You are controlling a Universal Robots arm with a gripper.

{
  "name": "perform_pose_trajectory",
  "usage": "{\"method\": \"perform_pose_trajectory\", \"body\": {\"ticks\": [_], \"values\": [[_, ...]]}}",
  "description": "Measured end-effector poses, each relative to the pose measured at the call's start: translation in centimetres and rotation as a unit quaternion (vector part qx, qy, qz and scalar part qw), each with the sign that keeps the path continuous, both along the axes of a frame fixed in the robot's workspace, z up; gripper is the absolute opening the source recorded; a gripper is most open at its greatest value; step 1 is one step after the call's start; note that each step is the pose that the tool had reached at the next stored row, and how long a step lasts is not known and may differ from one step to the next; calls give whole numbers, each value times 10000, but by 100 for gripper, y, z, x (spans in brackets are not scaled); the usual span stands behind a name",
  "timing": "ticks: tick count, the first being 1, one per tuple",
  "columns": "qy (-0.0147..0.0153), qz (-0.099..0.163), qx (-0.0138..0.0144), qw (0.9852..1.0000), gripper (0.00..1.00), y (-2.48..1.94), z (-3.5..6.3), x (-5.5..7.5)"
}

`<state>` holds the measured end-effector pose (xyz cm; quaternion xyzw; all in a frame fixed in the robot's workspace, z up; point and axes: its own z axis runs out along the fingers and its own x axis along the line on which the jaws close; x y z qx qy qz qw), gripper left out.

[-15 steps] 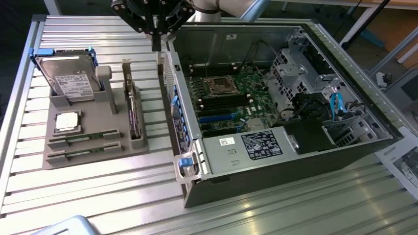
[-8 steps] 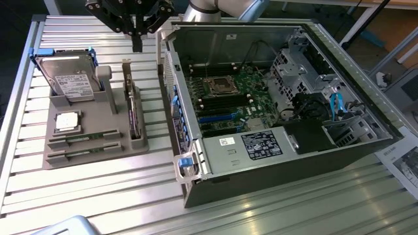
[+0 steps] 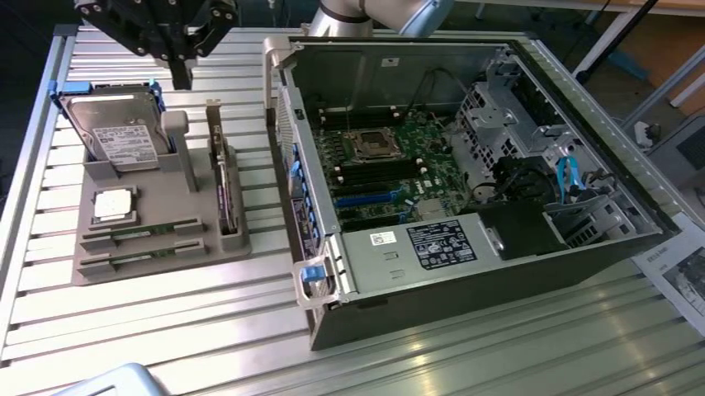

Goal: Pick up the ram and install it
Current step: 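Reach for the ram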

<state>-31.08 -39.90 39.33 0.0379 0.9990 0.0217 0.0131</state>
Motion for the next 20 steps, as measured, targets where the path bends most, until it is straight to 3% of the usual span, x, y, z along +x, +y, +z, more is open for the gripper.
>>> {"method": "perform_pose_trajectory", "body": {"ticks": [11,17,20], "values": [[0,0,0,10000,10,0,1,-530],[0,0,0,10000,10,0,0,-531],[0,0,1,10000,10,-74,0,-531]]}}
